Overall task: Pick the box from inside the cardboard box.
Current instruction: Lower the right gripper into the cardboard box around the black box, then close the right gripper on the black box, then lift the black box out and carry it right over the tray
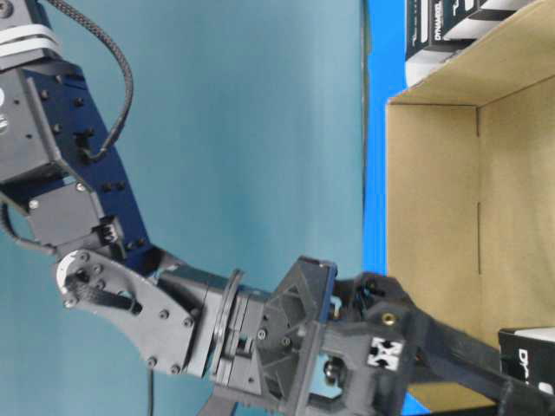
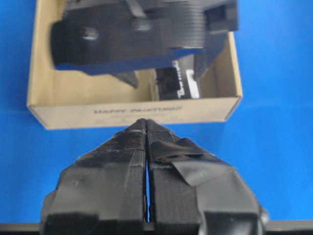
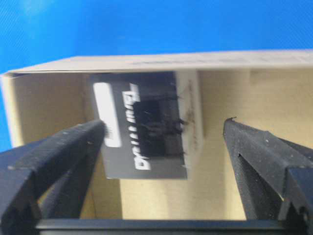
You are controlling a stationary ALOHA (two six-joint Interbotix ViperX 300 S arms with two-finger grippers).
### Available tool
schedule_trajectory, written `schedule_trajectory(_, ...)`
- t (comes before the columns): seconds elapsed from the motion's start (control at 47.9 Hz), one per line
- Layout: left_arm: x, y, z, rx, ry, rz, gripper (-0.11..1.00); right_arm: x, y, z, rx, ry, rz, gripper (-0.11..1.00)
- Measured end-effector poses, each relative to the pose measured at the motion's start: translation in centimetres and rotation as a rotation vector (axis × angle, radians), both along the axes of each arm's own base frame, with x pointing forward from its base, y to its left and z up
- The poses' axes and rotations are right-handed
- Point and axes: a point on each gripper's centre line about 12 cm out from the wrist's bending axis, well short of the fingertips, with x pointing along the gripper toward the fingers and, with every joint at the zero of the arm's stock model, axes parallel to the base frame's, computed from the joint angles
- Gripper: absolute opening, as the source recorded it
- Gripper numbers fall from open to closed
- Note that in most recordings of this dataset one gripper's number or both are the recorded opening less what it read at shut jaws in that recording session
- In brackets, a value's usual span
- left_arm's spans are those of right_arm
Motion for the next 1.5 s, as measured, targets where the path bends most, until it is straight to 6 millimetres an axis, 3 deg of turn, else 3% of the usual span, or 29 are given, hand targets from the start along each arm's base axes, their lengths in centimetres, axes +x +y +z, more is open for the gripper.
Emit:
schedule_trajectory(0.188,0.0,0.0,0.0,0.001,0.001,-0.001,-0.04,-0.1,1.3,-0.1,-0.009,-0.002,0.041,1.00)
schedule_trajectory(0.522,0.0,0.0,0.0,0.001,0.000,0.001,-0.04,0.0,0.5,-0.8,-0.090,0.002,0.065,1.00)
schedule_trajectory(0.939,0.1,0.0,0.0,-0.001,0.002,0.002,-0.04,0.4,1.5,-2.1,-0.112,-0.014,0.081,0.99)
schedule_trajectory(1.086,0.1,0.0,0.0,-0.001,0.002,0.001,-0.04,0.5,1.5,-2.0,-0.105,-0.015,0.059,0.89)
schedule_trajectory(1.232,0.1,0.0,0.0,-0.001,0.002,0.001,-0.04,0.6,1.5,-1.5,-0.100,-0.021,0.042,0.63)
schedule_trajectory(1.503,0.0,0.0,-0.1,-0.001,0.003,0.001,-0.04,-0.2,0.6,1.6,-0.094,-0.020,0.030,0.62)
